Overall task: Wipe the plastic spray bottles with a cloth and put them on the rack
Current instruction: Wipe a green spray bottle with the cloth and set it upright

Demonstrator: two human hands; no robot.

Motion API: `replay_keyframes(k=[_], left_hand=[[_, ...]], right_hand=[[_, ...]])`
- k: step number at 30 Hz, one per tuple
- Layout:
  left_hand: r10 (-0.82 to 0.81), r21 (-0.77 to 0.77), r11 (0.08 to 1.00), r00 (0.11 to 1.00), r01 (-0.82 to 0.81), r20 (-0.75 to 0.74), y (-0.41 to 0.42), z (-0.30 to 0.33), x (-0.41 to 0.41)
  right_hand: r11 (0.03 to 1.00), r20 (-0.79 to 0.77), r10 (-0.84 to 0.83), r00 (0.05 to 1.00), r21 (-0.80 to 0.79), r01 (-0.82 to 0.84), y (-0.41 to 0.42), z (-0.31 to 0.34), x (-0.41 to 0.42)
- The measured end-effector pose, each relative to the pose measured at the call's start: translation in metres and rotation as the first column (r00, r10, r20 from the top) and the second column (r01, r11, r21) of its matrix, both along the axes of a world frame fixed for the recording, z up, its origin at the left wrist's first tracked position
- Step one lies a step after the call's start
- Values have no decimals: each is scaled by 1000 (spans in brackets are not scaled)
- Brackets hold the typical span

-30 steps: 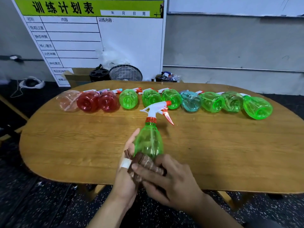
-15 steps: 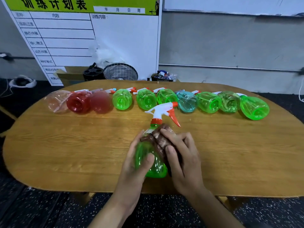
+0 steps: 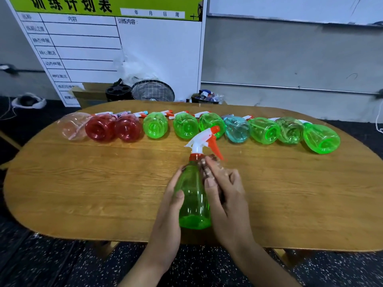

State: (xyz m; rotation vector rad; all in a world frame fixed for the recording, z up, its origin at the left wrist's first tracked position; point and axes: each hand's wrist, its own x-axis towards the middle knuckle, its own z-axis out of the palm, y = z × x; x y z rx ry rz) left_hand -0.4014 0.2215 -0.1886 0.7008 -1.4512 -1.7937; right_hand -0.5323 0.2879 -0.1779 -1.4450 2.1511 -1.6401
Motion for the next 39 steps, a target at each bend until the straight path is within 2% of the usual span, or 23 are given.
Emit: replay_keyframes(k=[2,3,5,6,7,9,12,15,18,21,23,25,29,32,34,36,39], left_hand=[[58,13,998,998,-58,-10,-4,-1,1],[86,29,996,996,-85,-26,-6,0,2],[119,64,991,990,-115,-70,-12,4,7],[118,70,991,989,-112,-85,-14,6,8],[115,66,992,990,-110,-87,-16,7,9],[102,10,995,994,-101,-45,-15,9,6],[59,-126,990,998,-55,26,-6,7,0],[47,-91,995,998,-42,52,0,5,0],[53,-35,998,997,-51,63,-2,2,5],[84,14,996,996,-84,-1,-5,5,8],[121,68,991,991,-117,-54,-7,9,11],[97,57,994,995,-95,-32,-9,9,11],[42,-67,997,997,-38,63,-4,6,5],[31,-43,999,998,-29,52,-1,4,2],[38,-11,999,998,-38,40,-4,4,2],[42,31,999,999,-43,32,-8,6,5],[60,102,993,997,-55,-41,-13,11,7]], right_hand=[[993,-172,117,978,10,-117,3,-5,7],[980,-300,188,935,-1,-197,6,-6,10],[946,-572,249,782,-29,-322,9,-9,13],[939,-651,235,721,-41,-342,8,-9,12],[939,-680,217,700,-51,-340,6,-8,10],[958,-608,180,773,-71,-279,0,-4,3],[995,-348,50,936,-67,-78,-6,2,-10],[997,-227,63,972,-38,-73,-4,-3,-14],[980,-337,188,923,-1,-200,5,-5,-6],[939,-591,288,754,21,-343,10,-7,-1],[919,-668,310,677,27,-394,9,-8,0],[926,-629,306,714,22,-377,8,-6,-2],[987,-314,144,938,-18,-158,1,-2,-16],[993,-222,108,969,-12,-114,0,-4,-19],[989,-260,145,955,4,-149,2,-5,-13],[982,-371,180,911,16,-187,6,-4,-7],[955,-617,234,751,3,-296,8,-6,-1]])
